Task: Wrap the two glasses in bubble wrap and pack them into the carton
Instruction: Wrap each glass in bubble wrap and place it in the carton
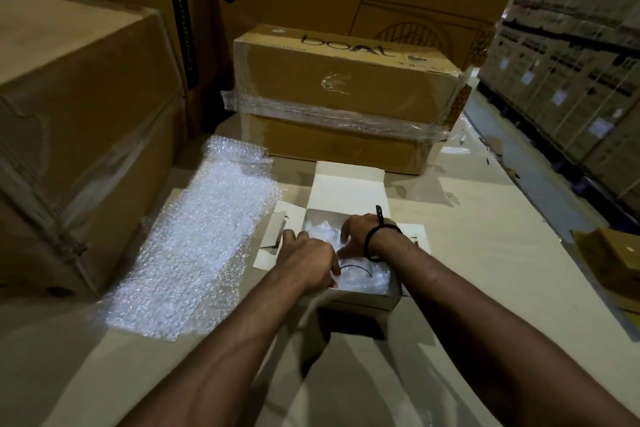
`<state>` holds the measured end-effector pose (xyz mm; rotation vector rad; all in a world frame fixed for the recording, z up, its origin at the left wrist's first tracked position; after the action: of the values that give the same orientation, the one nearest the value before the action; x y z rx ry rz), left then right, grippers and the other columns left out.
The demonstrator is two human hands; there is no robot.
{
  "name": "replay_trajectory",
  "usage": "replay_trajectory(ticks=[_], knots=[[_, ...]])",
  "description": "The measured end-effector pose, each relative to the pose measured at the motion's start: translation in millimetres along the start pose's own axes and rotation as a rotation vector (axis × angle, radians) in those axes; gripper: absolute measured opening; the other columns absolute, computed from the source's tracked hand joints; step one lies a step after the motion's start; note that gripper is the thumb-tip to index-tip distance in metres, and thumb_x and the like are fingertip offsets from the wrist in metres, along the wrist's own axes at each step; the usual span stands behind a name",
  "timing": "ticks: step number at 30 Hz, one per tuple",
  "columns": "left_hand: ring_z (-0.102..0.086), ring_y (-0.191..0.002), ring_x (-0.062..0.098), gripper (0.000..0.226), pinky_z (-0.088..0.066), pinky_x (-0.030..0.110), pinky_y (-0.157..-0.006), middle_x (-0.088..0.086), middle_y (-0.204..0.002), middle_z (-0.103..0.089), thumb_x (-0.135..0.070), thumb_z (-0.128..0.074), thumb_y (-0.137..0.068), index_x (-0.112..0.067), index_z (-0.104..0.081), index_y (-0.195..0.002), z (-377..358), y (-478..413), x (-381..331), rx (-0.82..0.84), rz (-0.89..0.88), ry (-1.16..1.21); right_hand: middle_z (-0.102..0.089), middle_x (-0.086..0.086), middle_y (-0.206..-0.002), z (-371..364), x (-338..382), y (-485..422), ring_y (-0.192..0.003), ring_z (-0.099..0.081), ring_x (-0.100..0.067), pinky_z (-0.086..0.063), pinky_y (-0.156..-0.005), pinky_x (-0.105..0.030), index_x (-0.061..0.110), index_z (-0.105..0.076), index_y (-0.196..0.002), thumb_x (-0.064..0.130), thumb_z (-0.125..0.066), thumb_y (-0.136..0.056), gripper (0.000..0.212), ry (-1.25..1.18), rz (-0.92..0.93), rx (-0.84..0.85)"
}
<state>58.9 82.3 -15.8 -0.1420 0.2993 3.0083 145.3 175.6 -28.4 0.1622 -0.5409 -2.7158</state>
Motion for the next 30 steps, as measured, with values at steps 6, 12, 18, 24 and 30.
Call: replay_trajectory(ticks=[6, 12, 18, 24, 30], knots=[[-0.049, -0.113, 0.020, 0.035, -0.026, 0.043, -0.098, -0.006, -0.110, -0.069, -0.063, -0.064, -0.080, -0.039, -0.073, -0.104, 5.8, -2.0, 9.6, -0.121, 0.025, -0.027, -0.063, -0.003, -0.117, 17.1, -15.4, -4.1, -0.108, -0.058, -0.026, -0.050, -0.089, -0.037, 0.028, -0.060, -0.116, 0.062, -0.069, -0.072, 0.056, -0.043, -0.048, -0.168], [-0.049, -0.111, 0.025, 0.049, -0.028, 0.044, -0.097, 0.002, -0.106, -0.066, -0.074, -0.061, -0.073, -0.027, -0.060, -0.087, 9.6, -3.8, 8.3, -0.099, 0.107, -0.180, -0.067, -0.007, -0.112, 6.9, -4.4, -10.8, -0.103, -0.063, -0.029, -0.051, -0.083, -0.036, 0.022, -0.061, -0.117, 0.059, -0.067, -0.076, 0.056, 0.122, -0.038, -0.235], [-0.047, -0.121, 0.029, 0.060, -0.024, 0.047, -0.106, 0.005, -0.121, -0.061, -0.067, -0.062, -0.078, -0.023, -0.059, -0.119, 12.6, -5.4, -2.2, -0.055, 0.126, -0.191, -0.064, -0.007, -0.117, 10.5, -4.7, -11.1, -0.107, -0.061, -0.029, -0.051, -0.087, -0.037, 0.022, -0.060, -0.119, 0.056, -0.066, -0.078, 0.054, 0.059, -0.020, -0.204], [-0.045, -0.107, 0.020, 0.039, -0.024, 0.045, -0.096, 0.002, -0.091, -0.066, -0.049, -0.043, -0.095, -0.024, -0.070, -0.081, -1.8, 16.2, 6.4, -0.103, -0.116, 0.078, -0.066, 0.001, -0.116, 3.4, -12.3, 7.8, -0.104, -0.059, -0.020, -0.047, -0.085, -0.027, 0.031, -0.070, -0.106, 0.040, -0.058, -0.088, 0.023, -0.054, 0.200, -0.013], [-0.041, -0.098, 0.023, 0.052, -0.027, 0.047, -0.093, 0.006, -0.081, -0.050, -0.051, -0.017, -0.088, -0.021, -0.049, -0.059, -15.9, 21.6, 6.1, 0.115, -0.101, 0.067, -0.058, -0.001, -0.128, -2.5, -2.7, 10.4, -0.114, -0.053, -0.022, -0.043, -0.095, -0.031, 0.032, -0.066, -0.117, 0.049, -0.043, -0.095, 0.037, 0.081, 0.238, 0.031]])
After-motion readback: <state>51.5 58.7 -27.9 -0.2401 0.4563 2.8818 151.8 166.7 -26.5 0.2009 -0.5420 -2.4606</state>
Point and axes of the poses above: each hand's wrist, its own y-axis away from the middle knuckle, its own z-axis out of the back of the hand, x = y × z, the point moved 6 cm from there along -y, towards the middle knuckle
